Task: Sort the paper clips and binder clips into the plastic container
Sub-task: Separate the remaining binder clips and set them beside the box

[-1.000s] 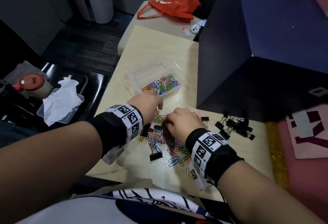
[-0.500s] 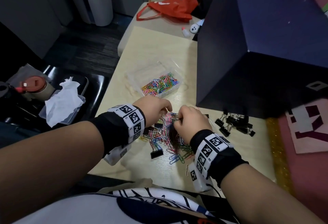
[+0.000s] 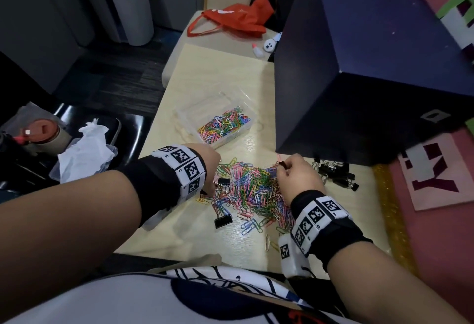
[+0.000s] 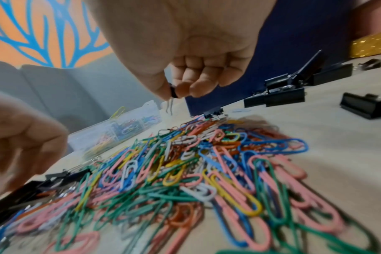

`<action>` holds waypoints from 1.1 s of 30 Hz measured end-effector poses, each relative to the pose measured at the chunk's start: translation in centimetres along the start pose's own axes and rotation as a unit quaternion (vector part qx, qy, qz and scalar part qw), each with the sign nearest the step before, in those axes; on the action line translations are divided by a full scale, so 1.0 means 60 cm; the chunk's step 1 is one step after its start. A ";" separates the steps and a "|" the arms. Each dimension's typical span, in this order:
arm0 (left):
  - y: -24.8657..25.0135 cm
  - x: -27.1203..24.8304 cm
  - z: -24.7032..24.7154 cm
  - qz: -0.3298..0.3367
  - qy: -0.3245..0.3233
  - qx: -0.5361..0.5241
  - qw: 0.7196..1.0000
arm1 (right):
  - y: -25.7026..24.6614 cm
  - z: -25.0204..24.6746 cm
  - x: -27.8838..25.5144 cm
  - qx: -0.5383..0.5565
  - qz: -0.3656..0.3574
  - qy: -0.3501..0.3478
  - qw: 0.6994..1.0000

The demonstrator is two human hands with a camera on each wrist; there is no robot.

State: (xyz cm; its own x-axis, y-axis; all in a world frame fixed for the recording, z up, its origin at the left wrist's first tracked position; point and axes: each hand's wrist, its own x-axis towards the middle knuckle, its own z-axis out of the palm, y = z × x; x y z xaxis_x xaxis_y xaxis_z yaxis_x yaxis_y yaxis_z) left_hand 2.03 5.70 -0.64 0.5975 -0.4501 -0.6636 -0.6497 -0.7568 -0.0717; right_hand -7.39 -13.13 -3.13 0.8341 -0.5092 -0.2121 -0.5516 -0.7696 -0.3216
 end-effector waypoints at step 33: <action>-0.031 -0.005 -0.005 -0.058 0.019 -0.059 0.996 | -0.099 0.058 -0.022 -0.207 -0.351 -0.102 0.908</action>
State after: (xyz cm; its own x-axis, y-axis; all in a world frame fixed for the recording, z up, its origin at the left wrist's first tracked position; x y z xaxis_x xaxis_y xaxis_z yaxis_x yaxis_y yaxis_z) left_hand 3.20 7.13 -0.07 0.6845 -0.3713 -0.6274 -0.5159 -0.8548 -0.0570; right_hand -5.25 -6.56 -4.13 0.9397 0.2109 -0.2693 0.1972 -0.9773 -0.0771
